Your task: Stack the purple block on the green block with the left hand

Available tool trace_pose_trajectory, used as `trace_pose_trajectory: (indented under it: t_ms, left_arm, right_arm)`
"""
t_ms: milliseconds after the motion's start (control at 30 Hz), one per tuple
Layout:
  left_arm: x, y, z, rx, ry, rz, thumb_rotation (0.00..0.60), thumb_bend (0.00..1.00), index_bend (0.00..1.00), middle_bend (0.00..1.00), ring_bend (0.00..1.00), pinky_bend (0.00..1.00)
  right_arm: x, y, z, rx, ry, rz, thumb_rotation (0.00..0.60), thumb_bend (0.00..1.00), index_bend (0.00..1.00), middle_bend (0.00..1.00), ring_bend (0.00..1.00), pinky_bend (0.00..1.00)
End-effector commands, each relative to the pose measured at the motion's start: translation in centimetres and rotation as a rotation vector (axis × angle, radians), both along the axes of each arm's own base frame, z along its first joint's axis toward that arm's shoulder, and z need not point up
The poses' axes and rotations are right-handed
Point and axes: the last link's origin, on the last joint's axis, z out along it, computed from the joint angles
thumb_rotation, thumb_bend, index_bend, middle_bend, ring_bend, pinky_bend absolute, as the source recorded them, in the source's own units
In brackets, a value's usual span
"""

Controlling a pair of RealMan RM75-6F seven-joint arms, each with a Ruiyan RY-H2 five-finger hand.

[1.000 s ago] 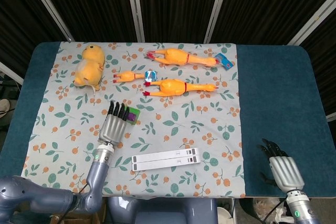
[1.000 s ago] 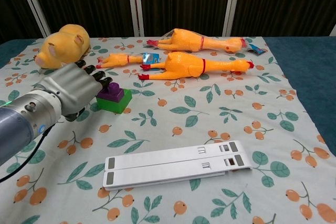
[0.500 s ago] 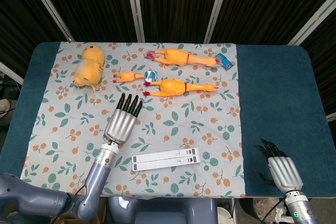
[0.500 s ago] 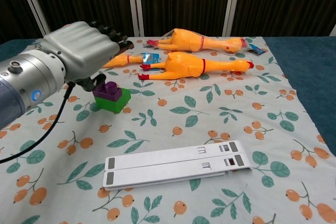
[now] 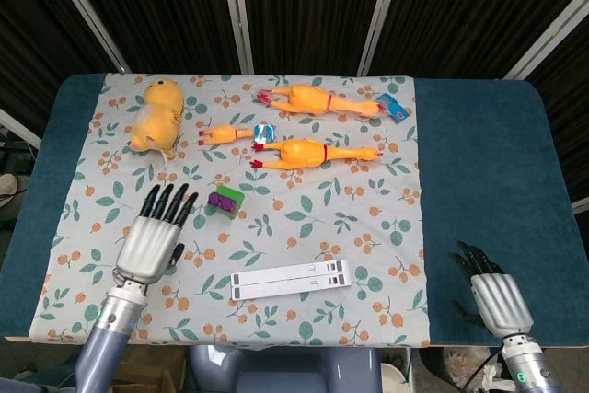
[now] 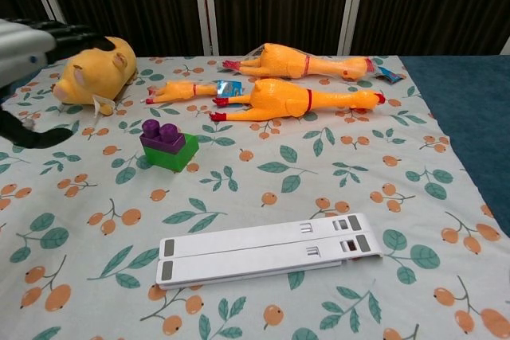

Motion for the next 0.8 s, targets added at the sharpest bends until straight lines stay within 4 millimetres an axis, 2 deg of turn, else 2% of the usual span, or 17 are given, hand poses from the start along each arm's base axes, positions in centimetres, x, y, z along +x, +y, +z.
trace_pose_trajectory:
  t_ms: [33,233,333,800]
  left_arm:
    - [-7.6,-4.5,4.1,0.087,-0.213,0.06,0.6,0.35,0.0,0.0,0.0,0.0]
    - [-11.8,-6.4,5.3,0.16,-0.233,0.086,0.6,0.35,0.0,0.0,0.0,0.0]
    - [-12.7,-6.6,5.5,0.159,-0.191,0.11,0.6,0.35,0.0,0.0,0.0,0.0]
    - [-12.3,-7.0,5.2,0.136,-0.157,0.113,0.6,0.36,0.0,0.0,0.0,0.0]
  right_arm:
    - [0.0,-0.1,0.1,-0.017,0.003,0.015,0.6,0.29,0.18,0.08,0.09,0.27]
    - [-0.1,0.0,0.2,-0.031,0.004,0.02,0.6,0.29,0.18,0.08,0.09,0.27]
    - [-0.1,0.0,0.4,-0.036,0.004,0.021,0.6,0.29,0.19,0.08,0.09,0.27]
    - [-1.5,-1.1,2.0,-0.141,-0.01,-0.018,0.6,0.29,0.18,0.08,0.09,0.27]
